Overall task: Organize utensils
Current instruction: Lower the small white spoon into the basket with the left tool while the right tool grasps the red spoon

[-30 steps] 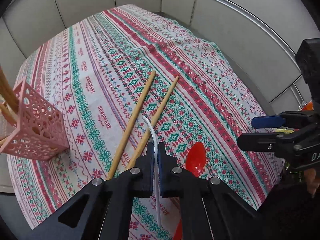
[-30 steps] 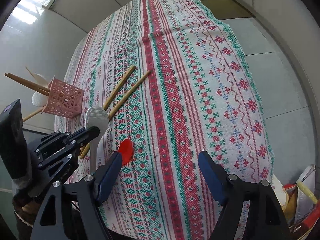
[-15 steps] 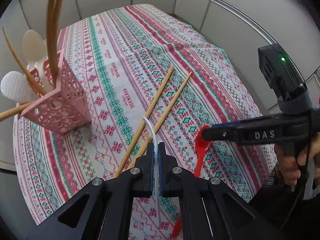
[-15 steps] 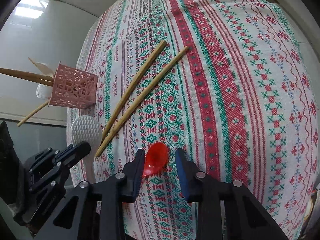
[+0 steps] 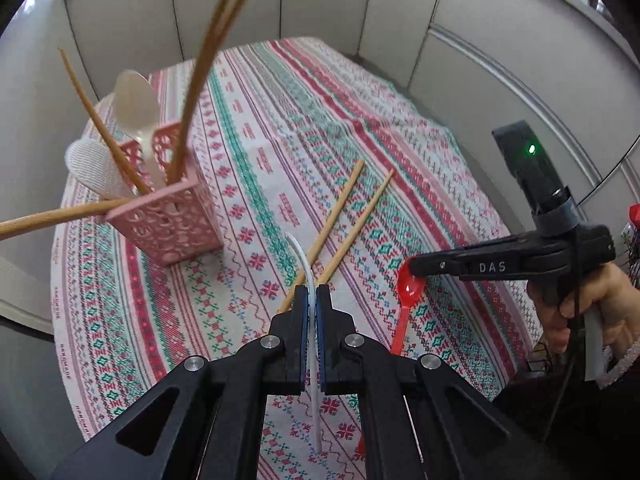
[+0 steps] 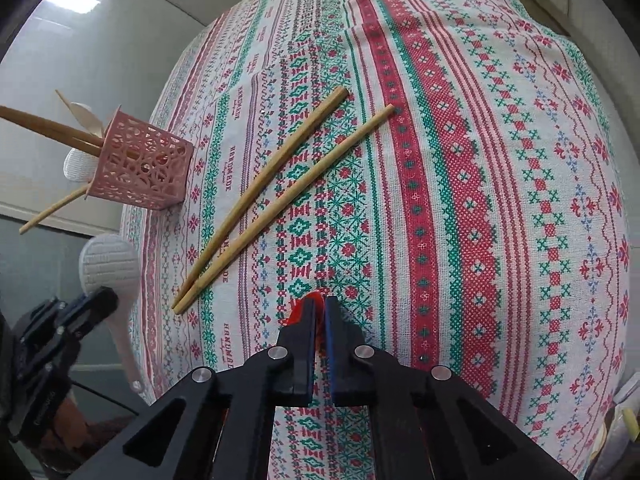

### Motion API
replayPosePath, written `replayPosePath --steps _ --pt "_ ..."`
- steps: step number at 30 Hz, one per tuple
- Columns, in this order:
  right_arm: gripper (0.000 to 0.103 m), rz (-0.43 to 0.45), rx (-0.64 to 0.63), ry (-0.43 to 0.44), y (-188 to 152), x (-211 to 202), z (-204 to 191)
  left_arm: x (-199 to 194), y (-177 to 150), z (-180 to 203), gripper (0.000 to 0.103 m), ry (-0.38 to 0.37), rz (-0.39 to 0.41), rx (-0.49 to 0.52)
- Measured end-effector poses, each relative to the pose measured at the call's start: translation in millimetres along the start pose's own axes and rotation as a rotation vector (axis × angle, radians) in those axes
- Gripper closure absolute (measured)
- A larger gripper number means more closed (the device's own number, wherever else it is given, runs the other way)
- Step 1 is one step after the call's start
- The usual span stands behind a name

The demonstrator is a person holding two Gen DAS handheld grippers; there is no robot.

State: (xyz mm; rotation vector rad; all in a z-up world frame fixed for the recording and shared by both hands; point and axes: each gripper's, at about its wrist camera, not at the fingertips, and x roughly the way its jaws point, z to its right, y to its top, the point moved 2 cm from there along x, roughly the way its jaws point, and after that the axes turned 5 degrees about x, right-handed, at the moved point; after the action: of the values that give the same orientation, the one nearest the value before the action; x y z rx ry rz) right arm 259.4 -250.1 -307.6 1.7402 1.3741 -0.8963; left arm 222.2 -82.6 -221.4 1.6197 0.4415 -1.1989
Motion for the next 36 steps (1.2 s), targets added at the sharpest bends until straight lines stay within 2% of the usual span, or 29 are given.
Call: replayPosePath --steps 5,7,10,15,18,23,27,34,36 --pt "0.100 0.055 -0.041 0.006 -7 -20 -14 -32 3 -11 0.100 0.017 0.111 -0.029" --pt "0.100 0.089 -0.072 0.005 -11 -32 -23 -49 4 -18 0.100 0.047 0.175 -0.064" --pt "0.101 0.145 -0.108 0.018 -18 -53 -35 -74 8 -31 0.100 0.052 0.273 -0.119" --pt "0.101 0.250 -0.157 0.030 -25 -90 -55 -113 19 -50 0.100 0.125 0.466 -0.179" --pt "0.101 0.304 -0.180 0.029 -27 -108 -63 -125 31 -63 0.100 0.190 0.552 -0.214" --pt "0.101 0.379 -0.189 0.046 -23 -129 -78 -110 49 -70 0.100 0.294 0.637 -0.209" --pt "0.101 0.390 -0.180 0.089 -16 -136 -83 -85 58 -79 0.100 0.346 0.672 -0.228" --pt "0.101 0.402 -0.171 0.119 -10 -145 -82 -51 70 -94 0.100 0.367 0.697 -0.277" --pt "0.101 0.402 -0.168 0.128 -9 -146 -81 -43 69 -98 0.100 0.395 0.701 -0.286"
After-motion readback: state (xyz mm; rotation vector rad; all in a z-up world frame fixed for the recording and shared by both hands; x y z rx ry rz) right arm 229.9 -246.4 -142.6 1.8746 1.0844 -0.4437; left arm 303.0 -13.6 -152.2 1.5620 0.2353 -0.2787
